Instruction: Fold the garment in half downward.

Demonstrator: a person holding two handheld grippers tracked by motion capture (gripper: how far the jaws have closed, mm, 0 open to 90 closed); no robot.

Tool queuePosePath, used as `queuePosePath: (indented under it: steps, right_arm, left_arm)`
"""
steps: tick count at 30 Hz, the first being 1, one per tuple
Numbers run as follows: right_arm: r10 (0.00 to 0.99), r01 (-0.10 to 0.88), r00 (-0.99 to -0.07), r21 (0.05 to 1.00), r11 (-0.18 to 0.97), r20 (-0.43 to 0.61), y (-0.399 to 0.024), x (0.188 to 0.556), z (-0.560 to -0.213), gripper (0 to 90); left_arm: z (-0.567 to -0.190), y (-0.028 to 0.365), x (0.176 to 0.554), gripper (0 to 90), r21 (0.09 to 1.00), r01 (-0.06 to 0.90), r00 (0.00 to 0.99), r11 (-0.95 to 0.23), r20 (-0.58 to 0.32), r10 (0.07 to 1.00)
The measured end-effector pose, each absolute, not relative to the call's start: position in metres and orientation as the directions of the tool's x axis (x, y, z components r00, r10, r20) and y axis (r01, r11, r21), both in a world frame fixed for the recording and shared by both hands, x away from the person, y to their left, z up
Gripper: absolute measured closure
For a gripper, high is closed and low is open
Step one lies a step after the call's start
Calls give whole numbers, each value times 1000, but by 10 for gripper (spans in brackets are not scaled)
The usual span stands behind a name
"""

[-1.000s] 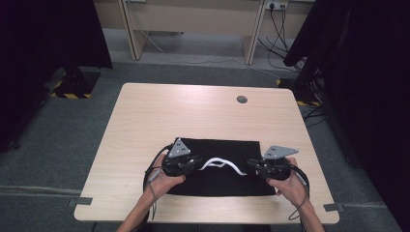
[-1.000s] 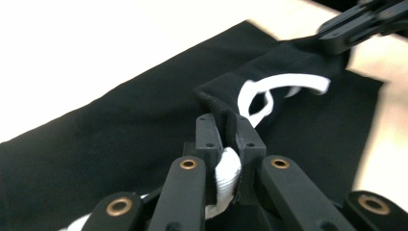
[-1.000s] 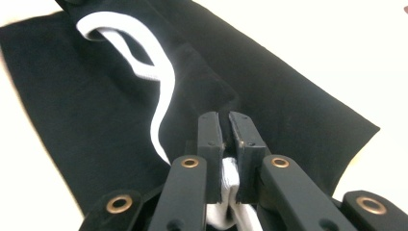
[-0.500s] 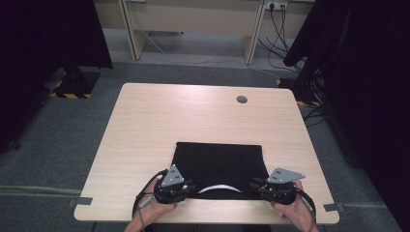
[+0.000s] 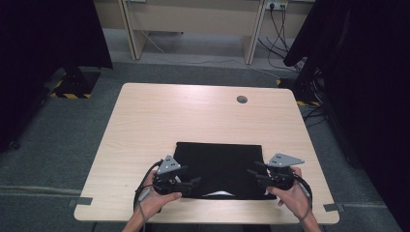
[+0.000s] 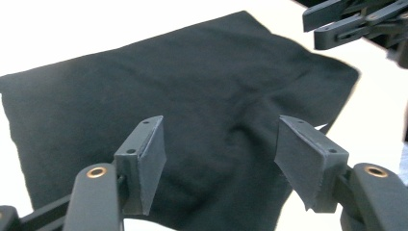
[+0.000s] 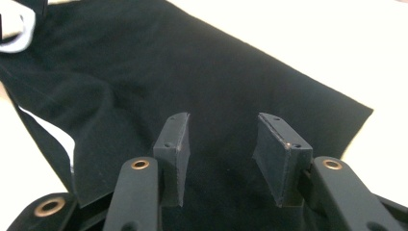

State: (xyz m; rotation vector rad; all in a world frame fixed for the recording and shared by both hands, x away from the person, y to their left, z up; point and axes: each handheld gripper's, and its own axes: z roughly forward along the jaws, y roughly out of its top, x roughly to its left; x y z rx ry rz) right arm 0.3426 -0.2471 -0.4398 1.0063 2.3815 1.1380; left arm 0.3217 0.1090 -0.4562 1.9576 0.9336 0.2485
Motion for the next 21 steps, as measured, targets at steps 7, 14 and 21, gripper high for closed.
queuePosePath:
  steps: [7,14,21]
  right_arm:
    - [710,499,-704,721,481,13,-247,337,-465,561]
    - [713,509,-700,731,454,45,-255,336,-472,558]
    - [738,500,-675,750,433,24,-254,338,-462,450]
  left_arm:
    - [-479,120,316,318,764,528,661,-371,-96,744]
    - [-476,133,314,296,776,531,657,-341,-123,743]
    - [-469,139,307,206,786,530,632,-318,-116,766]
